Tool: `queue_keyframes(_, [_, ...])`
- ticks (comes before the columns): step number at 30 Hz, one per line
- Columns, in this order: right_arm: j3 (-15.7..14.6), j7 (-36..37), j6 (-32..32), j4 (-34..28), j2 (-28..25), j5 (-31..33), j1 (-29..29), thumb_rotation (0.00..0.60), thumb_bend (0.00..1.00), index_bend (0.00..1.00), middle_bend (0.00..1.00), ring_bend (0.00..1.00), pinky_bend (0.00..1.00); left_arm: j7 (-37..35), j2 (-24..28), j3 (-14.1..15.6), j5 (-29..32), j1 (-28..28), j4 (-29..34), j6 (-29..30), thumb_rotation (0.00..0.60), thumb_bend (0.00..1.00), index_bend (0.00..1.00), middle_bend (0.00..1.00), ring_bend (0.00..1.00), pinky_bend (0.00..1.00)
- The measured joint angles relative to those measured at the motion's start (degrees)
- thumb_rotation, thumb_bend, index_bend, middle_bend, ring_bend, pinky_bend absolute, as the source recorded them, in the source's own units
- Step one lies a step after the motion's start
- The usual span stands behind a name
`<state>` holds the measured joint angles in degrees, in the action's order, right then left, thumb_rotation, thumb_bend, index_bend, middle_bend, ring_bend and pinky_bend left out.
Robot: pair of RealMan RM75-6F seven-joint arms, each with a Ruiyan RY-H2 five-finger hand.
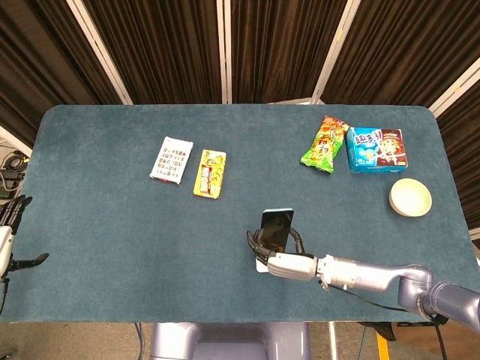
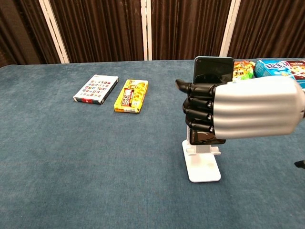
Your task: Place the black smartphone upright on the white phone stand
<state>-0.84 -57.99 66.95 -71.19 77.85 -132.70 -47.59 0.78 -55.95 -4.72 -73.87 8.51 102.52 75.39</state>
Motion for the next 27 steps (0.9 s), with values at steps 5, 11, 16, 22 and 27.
queue_keyframes(5, [0.1, -1.9, -3.6, -1.2, 1.1, 0.8, -0.2, 0.600, 0.59, 0.62, 0.62, 0.43, 0.25, 0.1, 0.1, 0.0, 0.1, -0.2, 0.2, 0.4, 0.600, 0.00, 0.00, 0.00, 0.00, 0.00])
queue_keyframes(11, [0.1, -2.5, -5.2, -1.6, 2.0, 1.6, -0.5, 0.600, 0.59, 0.62, 0.62, 0.43, 0.25, 0.0, 0.1, 0.0, 0.2, -0.1, 0.2, 0.4, 0.600, 0.00, 0.00, 0.00, 0.00, 0.00])
queue_keyframes(16, [0.5, -2.5, -4.9, -1.7, 1.7, 2.2, -0.5, 0.600, 0.59, 0.62, 0.62, 0.43, 0.25, -0.2, 0.2, 0.0, 0.4, 0.0, 0.0, 0.2, 0.600, 0.00, 0.00, 0.00, 0.00, 0.00])
queue_keyframes(22, [0.6, -2.6, -4.7, -1.9, 1.5, 2.4, -0.6, 0.600, 0.59, 0.62, 0.62, 0.43, 0.25, -0.1, 0.1, 0.0, 0.5, 0.1, 0.0, 0.0, 0.600, 0.00, 0.00, 0.00, 0.00, 0.00])
queue_keyframes(27, [0.4, -3.1, -5.0, -1.0, 2.4, 2.4, -0.6, 0.600, 0.59, 0.62, 0.62, 0.43, 0.25, 0.2, 0.0, 0.1, 0.3, 0.0, 0.2, 0.3, 0.600, 0.00, 0.00, 0.00, 0.00, 0.00])
